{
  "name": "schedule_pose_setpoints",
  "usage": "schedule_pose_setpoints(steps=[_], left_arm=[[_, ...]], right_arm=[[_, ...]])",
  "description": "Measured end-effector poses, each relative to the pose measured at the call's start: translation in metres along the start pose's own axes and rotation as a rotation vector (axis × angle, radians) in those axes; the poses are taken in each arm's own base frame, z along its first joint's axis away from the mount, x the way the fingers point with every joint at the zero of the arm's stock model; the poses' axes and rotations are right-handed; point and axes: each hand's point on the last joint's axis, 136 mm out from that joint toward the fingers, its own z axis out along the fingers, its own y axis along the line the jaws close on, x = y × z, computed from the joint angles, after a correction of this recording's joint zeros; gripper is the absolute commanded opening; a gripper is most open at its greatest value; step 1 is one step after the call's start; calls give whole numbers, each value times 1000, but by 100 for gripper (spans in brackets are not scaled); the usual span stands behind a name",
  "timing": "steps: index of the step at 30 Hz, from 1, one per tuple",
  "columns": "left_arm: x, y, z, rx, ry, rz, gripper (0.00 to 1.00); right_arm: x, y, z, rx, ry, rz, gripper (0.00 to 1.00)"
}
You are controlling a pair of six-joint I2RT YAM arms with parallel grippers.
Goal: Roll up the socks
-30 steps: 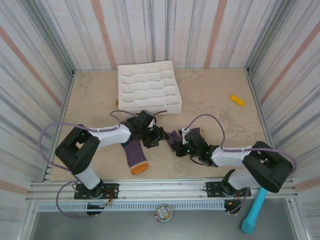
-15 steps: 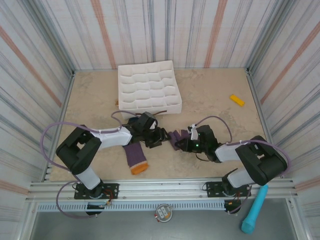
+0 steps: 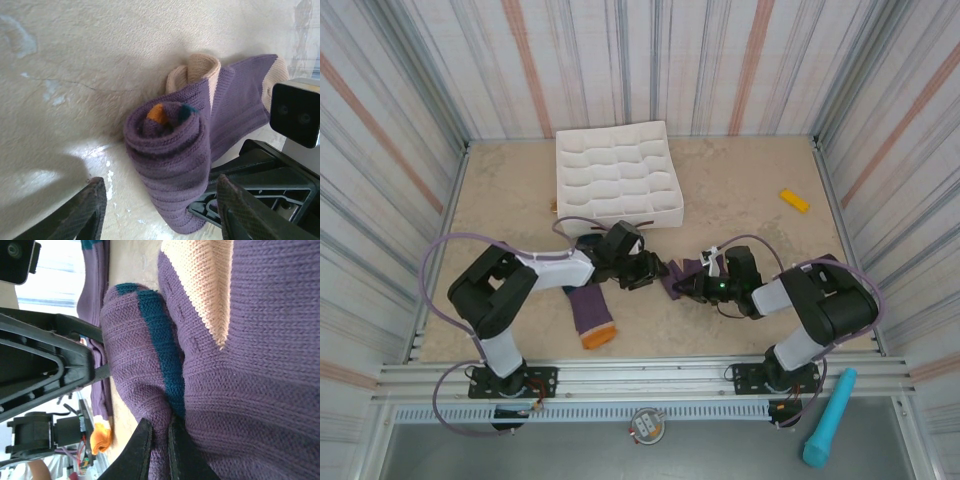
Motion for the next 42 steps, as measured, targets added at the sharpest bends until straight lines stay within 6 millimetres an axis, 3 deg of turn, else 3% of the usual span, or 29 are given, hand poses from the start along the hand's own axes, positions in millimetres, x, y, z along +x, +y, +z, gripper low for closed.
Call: schedule_pose_setpoints(steps=[10,14,16,19,22,26,28,33,37,42], left_arm=[[2,1,17,-17,16,1,44],[-1,0,22,-24,19,-15,22],[-4,-2,23,-32,20,-26,10],[-5,-4,24,-48,29,-32,0],[-6,-4,23,-68,39,-39,0],[-4,0,19,-108,57,-61,0],[-3,3,17,-124,65,-70,0],[-2,11,9,-174,87,-103,0],[1,16,3,-202,100,-121,0],[2,23,-5,-226,111,-148,0]], right_arm=[[1,0,1,-35,6,18,0],[1,0,1,-38,7,26,2],[0,1,1,-37,6,27,6],[-1,1,0,-24,-1,31,17],[-4,3,-3,12,-7,34,27],[-3,15,-7,120,-13,-26,51],[0,24,-8,169,-6,-83,56],[4,43,-11,309,-7,-242,64],[21,53,-5,440,18,-419,66],[35,52,4,602,17,-601,65]])
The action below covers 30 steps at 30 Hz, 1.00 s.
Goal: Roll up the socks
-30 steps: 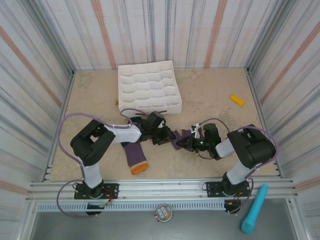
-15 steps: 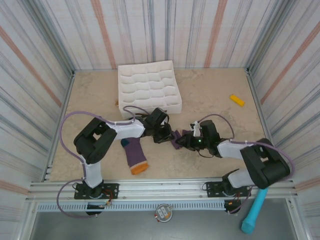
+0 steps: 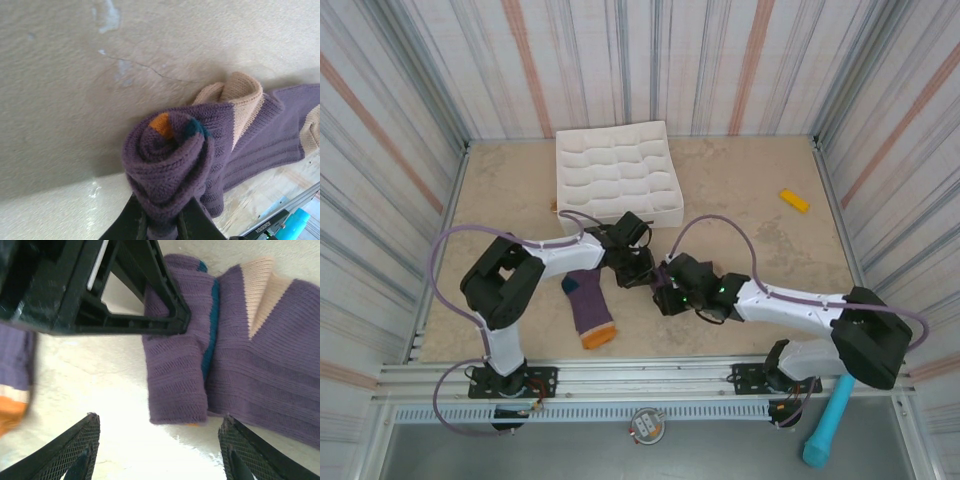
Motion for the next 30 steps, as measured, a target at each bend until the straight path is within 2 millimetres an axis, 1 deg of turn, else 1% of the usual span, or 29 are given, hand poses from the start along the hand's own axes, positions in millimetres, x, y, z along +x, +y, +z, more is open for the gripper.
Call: schedule_pose_setpoints(steps=[3,7,10,15,19,22,27,28,30], left_arm=[[0,5,-3,-7,4,-12,0],[2,8,-4,-4,13,-19,0],[4,9,-5,-4,17,-20,0],[4,12,-6,2,22,-25,0],[5,12,-6,10,31,-29,0],[5,13,-5,14,32,-30,0],[4,13,-5,21,29,-30,0],[3,13,-5,24,28,-30,0],[4,14,-5,31,28,-29,3]], right_arm=[[3,7,6,109,-14,-114,64],[0,19,15,227,-54,-247,61],[-2,23,20,294,-78,-310,59],[-6,18,27,370,-92,-351,56],[-7,14,28,396,-100,-356,51],[-7,12,28,409,-102,-359,42],[-8,11,29,417,-108,-354,13],[-8,12,29,416,-110,-349,9],[-7,12,30,407,-112,-339,2]])
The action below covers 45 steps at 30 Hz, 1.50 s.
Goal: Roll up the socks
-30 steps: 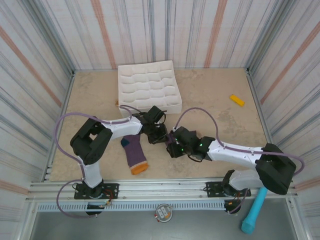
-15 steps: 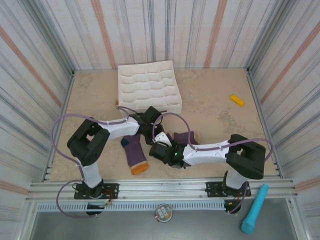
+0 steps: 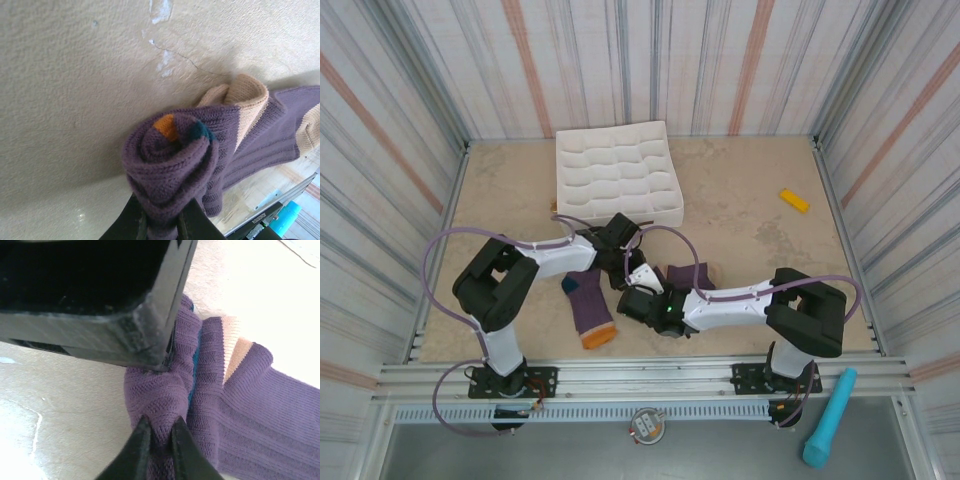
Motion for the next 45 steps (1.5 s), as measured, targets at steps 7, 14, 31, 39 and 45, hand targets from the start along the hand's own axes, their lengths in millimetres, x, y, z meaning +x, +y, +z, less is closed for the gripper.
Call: schedule_pose_setpoints(steps=[7,14,31,39,45], left_arm=[[-1,6,0,11,-2,-9,54],[-4,-1,-13,34,-43,5,86],[-6,-9,-29,115,-121,53,85],[-8,-23,-28,161,-140,103,72],[3,-25,-10,142,-106,143,64]], right_arm=[[4,3,2,-59,-26,62,0],[9,-10,4,-203,-37,242,0],[21,-42,14,-641,-26,734,0],[25,-58,16,-782,27,911,0],[26,-66,20,-839,103,991,0]])
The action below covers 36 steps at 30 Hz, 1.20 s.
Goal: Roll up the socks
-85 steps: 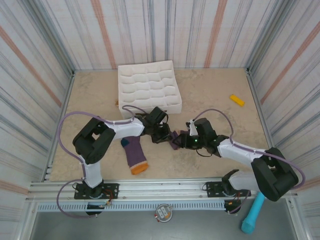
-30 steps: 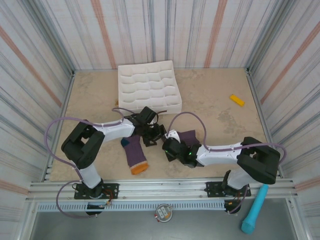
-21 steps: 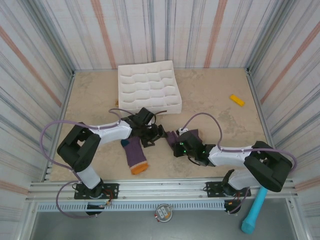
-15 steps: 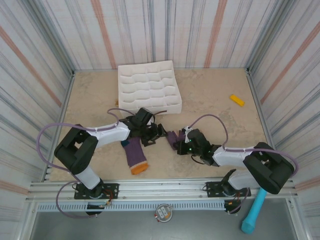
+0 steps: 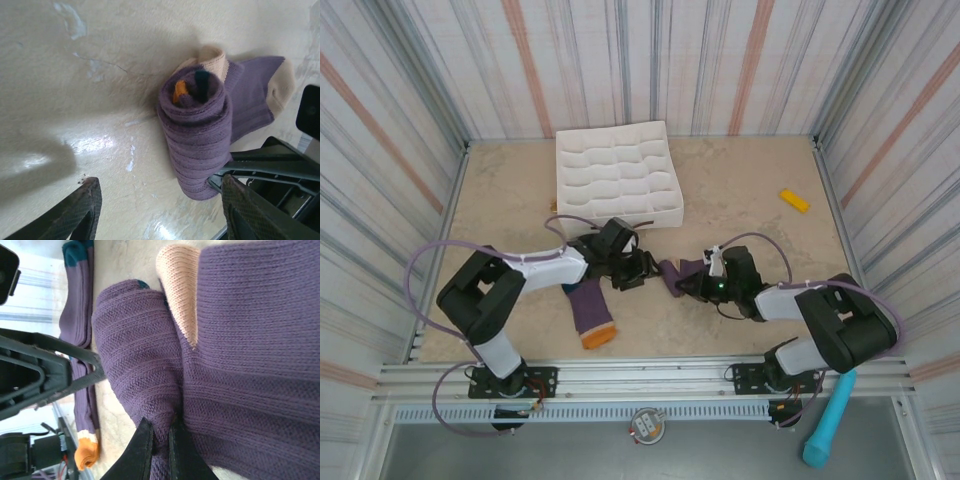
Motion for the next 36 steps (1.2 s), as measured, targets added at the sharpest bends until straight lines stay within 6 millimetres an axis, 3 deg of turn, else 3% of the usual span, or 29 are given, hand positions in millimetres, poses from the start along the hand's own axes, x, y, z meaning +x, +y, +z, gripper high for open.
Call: schedule_pose_setpoints(steps=[10,22,28,34,36], left_arm=[[-2,-18,23,20,8,50,58],[-8,-19,41,21,10,56,48],[-12,-22,47,23,10,37,31],[-14,-23,46,1,15,16,8],[-13,-23,45,-7,18,9,6]], right_arm=[[-2,-8,-2,-45,50,95,0],[-4,-10,-3,-53,44,123,0],[-4,-11,-4,-52,41,125,0],[-4,-8,-4,-28,46,118,30],[-4,-5,-7,10,39,88,39]])
